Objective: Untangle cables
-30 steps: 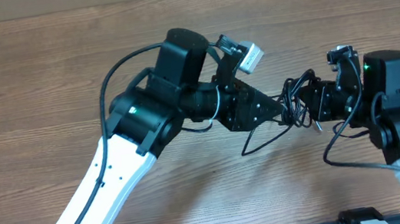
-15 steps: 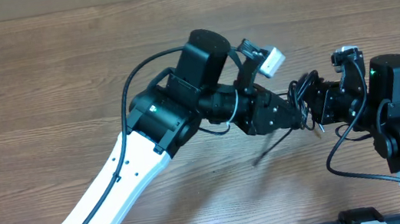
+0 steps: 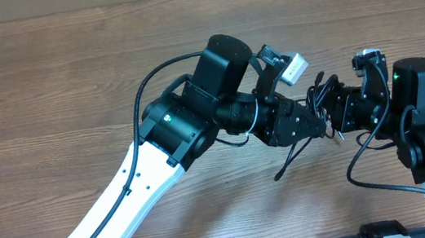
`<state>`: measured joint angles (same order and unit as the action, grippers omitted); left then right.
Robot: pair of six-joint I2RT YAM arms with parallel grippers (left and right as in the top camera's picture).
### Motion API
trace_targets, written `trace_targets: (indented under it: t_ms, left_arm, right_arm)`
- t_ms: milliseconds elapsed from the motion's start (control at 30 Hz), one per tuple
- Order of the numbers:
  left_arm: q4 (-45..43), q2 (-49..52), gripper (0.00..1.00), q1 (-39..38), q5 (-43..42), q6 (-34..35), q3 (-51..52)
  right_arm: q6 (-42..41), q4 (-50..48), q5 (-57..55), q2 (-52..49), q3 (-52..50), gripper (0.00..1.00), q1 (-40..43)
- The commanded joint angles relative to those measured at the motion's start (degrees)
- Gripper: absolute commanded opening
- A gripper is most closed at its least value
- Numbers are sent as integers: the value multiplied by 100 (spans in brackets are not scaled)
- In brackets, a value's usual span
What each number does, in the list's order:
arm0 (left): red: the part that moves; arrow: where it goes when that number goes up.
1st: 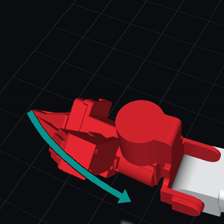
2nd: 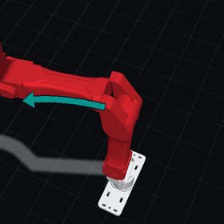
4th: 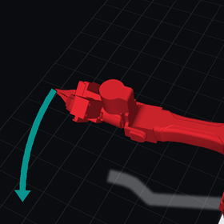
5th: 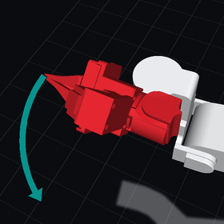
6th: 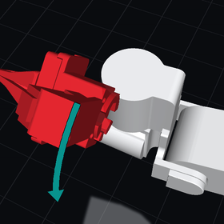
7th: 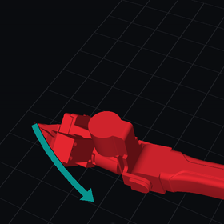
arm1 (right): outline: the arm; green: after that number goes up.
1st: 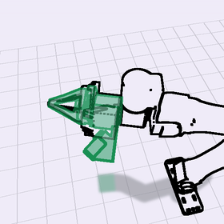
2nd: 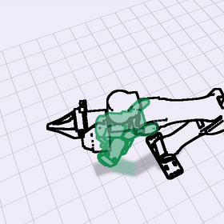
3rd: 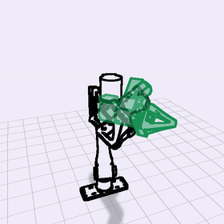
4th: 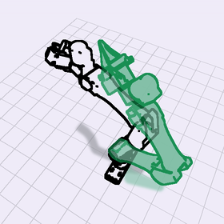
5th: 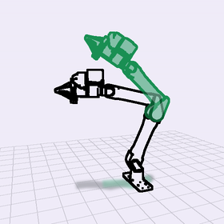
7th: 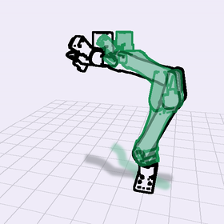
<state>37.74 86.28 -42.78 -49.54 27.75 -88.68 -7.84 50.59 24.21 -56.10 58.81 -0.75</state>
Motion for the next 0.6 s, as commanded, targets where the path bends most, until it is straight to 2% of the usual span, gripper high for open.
trace_targets:
  t_ms: [0, 567]
  left_arm:
    - [44, 66, 33, -55, 284, 81, -105]
    - [138, 70, 35, -55, 651, 105, -105]
  right_arm:
    - [20, -59, 79, 87, 15, 6, 7]
    - [20, -61, 466, 234, 15, 7, 7]
